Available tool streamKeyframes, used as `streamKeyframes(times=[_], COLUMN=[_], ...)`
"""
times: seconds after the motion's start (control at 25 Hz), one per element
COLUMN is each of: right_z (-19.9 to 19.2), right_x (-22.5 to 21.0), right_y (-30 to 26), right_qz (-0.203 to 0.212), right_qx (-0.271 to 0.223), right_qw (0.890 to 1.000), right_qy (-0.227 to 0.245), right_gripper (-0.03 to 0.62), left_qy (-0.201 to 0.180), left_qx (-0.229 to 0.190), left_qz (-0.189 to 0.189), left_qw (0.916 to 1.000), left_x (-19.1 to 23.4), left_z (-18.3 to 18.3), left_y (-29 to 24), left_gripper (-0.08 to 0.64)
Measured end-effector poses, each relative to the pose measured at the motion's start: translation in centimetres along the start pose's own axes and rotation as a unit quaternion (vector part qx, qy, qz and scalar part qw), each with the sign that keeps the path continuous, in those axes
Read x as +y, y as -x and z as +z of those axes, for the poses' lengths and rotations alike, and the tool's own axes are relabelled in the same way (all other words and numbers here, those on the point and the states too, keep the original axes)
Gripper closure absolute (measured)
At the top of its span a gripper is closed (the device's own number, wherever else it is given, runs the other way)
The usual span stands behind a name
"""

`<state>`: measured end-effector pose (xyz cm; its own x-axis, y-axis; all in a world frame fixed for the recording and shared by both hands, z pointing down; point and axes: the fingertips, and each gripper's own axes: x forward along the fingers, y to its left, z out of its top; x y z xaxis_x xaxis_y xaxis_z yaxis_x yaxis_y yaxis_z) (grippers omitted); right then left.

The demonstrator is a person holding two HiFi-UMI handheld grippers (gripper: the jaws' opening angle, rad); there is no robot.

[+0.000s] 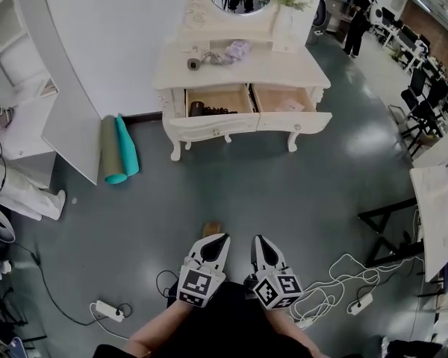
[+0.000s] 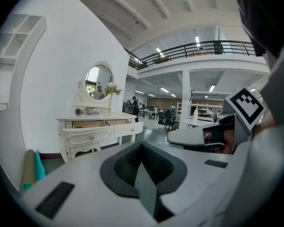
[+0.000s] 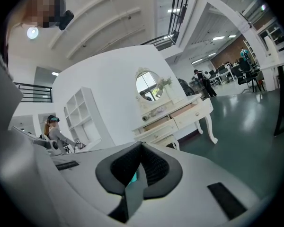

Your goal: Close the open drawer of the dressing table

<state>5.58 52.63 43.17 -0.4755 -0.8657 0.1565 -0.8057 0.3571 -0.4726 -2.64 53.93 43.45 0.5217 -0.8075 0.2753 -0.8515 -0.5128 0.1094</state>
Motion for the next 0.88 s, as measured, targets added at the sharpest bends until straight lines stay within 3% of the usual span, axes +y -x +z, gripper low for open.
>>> streamKeyframes(times=[0.32, 0.88], right_z=[1.5, 5.2], right_x=[-1.7, -3.0], right_y=[-5.3, -17.6], right_qz=[-0.004, -0.010], right_qx=[0.007, 0.018], right_qw=[1.000, 1.000], right_qy=[0.006, 0.013], right_gripper=[0.568, 0.568], left_qy=[-0.002, 0.003], left_qx=[0.007, 0.012], left_qz=[-0.012, -0.013], left_qw=[0.9999, 0.9998], left_x=[3.2, 12.8], left_z=[1.6, 6.2], left_y=[-4.6, -12.8], left_gripper=[0.560, 0.560])
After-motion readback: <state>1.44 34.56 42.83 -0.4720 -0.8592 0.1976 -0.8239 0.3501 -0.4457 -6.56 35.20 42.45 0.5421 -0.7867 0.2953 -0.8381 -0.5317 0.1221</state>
